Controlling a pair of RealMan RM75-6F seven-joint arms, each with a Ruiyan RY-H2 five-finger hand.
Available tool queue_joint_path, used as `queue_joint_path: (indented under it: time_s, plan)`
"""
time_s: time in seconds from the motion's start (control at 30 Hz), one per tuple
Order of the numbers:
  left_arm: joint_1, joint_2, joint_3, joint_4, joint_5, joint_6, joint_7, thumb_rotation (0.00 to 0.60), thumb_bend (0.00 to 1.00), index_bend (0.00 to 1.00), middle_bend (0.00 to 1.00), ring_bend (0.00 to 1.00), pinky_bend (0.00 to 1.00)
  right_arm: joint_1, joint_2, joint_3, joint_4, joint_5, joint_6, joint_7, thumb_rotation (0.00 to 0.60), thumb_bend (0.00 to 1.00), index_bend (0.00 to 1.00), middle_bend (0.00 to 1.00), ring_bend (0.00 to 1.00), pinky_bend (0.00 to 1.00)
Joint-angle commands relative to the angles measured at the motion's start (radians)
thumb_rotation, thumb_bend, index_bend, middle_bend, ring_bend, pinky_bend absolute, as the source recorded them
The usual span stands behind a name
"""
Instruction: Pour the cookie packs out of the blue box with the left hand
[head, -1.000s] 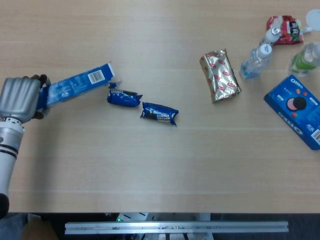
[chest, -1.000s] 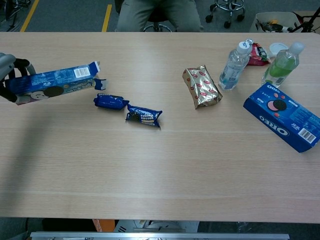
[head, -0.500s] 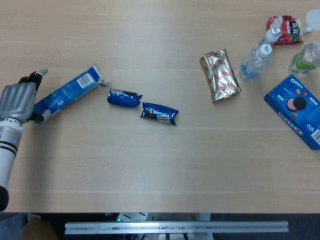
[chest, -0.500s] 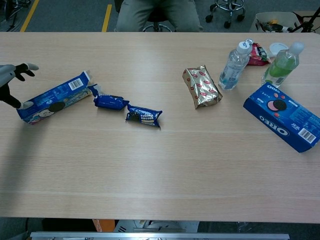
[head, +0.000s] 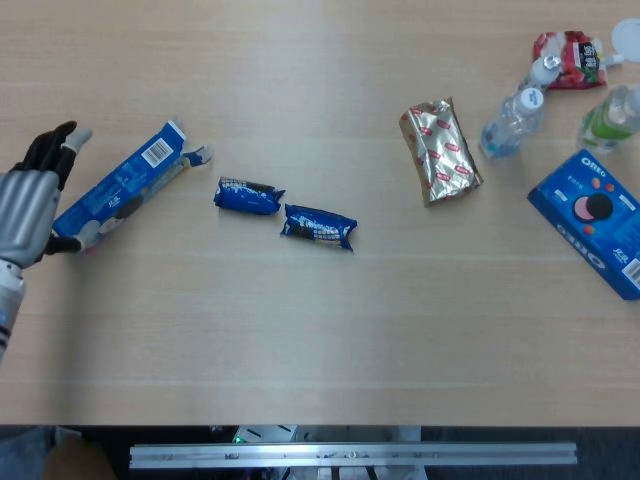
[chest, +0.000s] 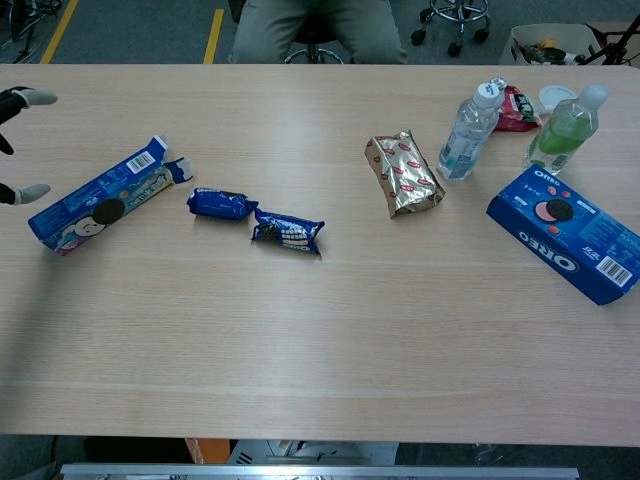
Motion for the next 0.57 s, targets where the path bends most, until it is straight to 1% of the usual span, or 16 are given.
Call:
queue_joint_path:
  time_s: [0.03, 0.13, 0.2, 0.33, 0.47, 0.57]
  plan:
    - [0.077, 0.029, 0.058, 0.012, 0.157, 0.128, -0.06, 0.6, 0.26, 0.0, 0.06, 0.07, 0.32, -0.002, 0.008, 0.001, -0.006, 0.003, 0.001, -0.009, 0.6, 0.23, 0.19, 0.25, 0.18, 0.18]
    - [0.117, 0.035, 0.092, 0.027, 0.228, 0.191, -0.082, 0.6, 0.26, 0.0, 0.06, 0.07, 0.31, -0.006, 0.013, 0.0, -0.009, 0.007, 0.002, -0.01, 0.6, 0.23, 0.19, 0.25, 0.18, 0.18]
    - [0.132, 0.039, 0.103, 0.026, 0.246, 0.211, -0.089, 0.6, 0.26, 0.0, 0.06, 0.07, 0.31, -0.007, 0.014, 0.001, -0.01, 0.009, 0.002, -0.012, 0.6, 0.23, 0.19, 0.25, 0.18, 0.18]
    - [0.181, 0.03, 0.126, 0.035, 0.311, 0.3, -0.06, 0.6, 0.26, 0.01, 0.07, 0.07, 0.31, -0.011, 0.019, 0.0, -0.016, 0.007, 0.008, -0.013, 0.6, 0.23, 0.19, 0.25, 0.18, 0.18]
    - [0.215, 0.02, 0.136, 0.024, 0.332, 0.345, -0.052, 0.6, 0.26, 0.01, 0.07, 0.07, 0.3, -0.015, 0.02, -0.003, -0.017, 0.004, 0.011, -0.008, 0.6, 0.23, 0.19, 0.25, 0.18, 0.18]
    - [0.234, 0.005, 0.127, 0.03, 0.339, 0.383, -0.015, 0.6, 0.26, 0.01, 0.07, 0.07, 0.29, -0.017, 0.019, -0.004, -0.016, 0.002, 0.013, -0.005, 0.6, 0.23, 0.19, 0.25, 0.18, 0.18]
